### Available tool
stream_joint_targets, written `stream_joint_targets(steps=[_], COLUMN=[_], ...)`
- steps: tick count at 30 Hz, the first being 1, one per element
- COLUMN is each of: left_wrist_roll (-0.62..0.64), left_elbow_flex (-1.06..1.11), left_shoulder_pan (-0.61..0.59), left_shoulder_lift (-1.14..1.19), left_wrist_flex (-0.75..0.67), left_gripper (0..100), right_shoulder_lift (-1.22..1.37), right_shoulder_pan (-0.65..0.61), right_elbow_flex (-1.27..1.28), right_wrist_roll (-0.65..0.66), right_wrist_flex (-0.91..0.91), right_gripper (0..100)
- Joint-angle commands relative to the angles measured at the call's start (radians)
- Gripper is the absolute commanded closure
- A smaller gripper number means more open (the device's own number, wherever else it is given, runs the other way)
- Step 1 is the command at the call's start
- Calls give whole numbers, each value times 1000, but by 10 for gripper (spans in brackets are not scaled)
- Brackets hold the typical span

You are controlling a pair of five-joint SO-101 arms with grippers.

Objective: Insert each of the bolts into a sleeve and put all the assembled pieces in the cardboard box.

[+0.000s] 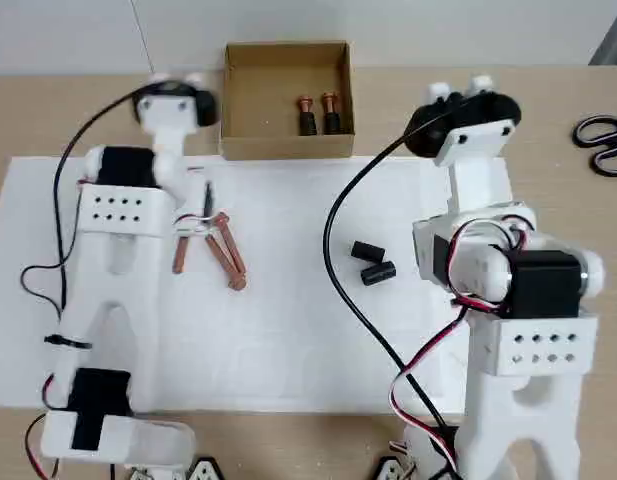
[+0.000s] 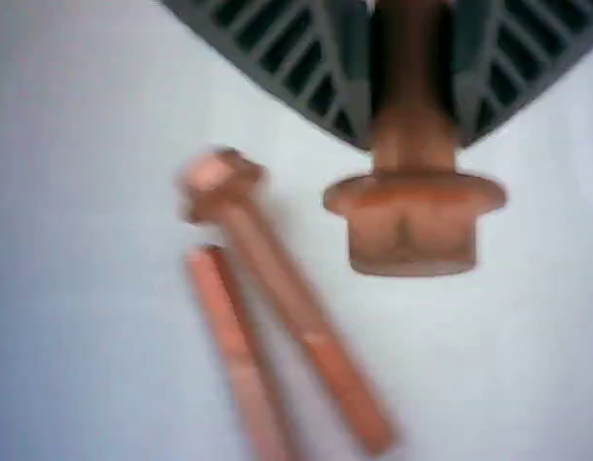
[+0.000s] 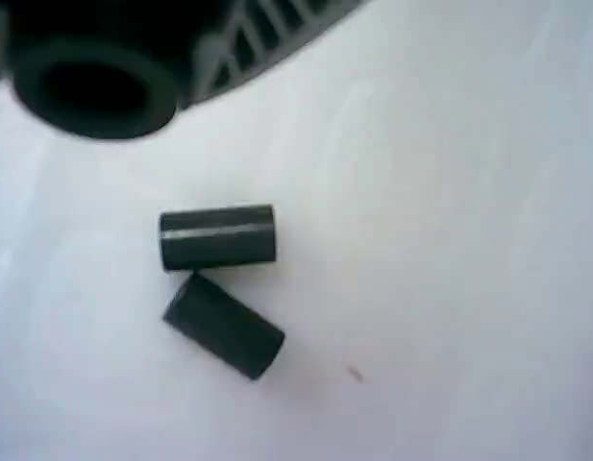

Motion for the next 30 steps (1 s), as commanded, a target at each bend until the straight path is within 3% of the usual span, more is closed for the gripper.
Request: stream_joint_targets(steps=[1, 7, 15, 21, 26, 30], left_wrist_roll=[15, 15, 12, 12, 12, 12], left_elbow_flex=[143, 260, 257, 259, 259, 262], left_shoulder_pan=[-71, -130, -133, -135, -130, -130], left_shoulder_lift=[20, 135, 301, 328, 325, 325], left_wrist_flex=[-166, -358, -367, -359, -359, -359], left_gripper=[993, 992, 985, 910, 994, 995], right_shoulder_lift=[-30, -30, -30, -30, -30, -30], right_shoulder_pan=[-5, -5, -5, -5, -5, -7], right_elbow_flex=[6, 6, 6, 6, 6, 3], right_wrist_roll=[-5, -5, -5, -5, -5, -5], right_wrist_flex=[-22, -21, -15, -15, -13, -13], right_gripper=[995, 995, 995, 995, 995, 995])
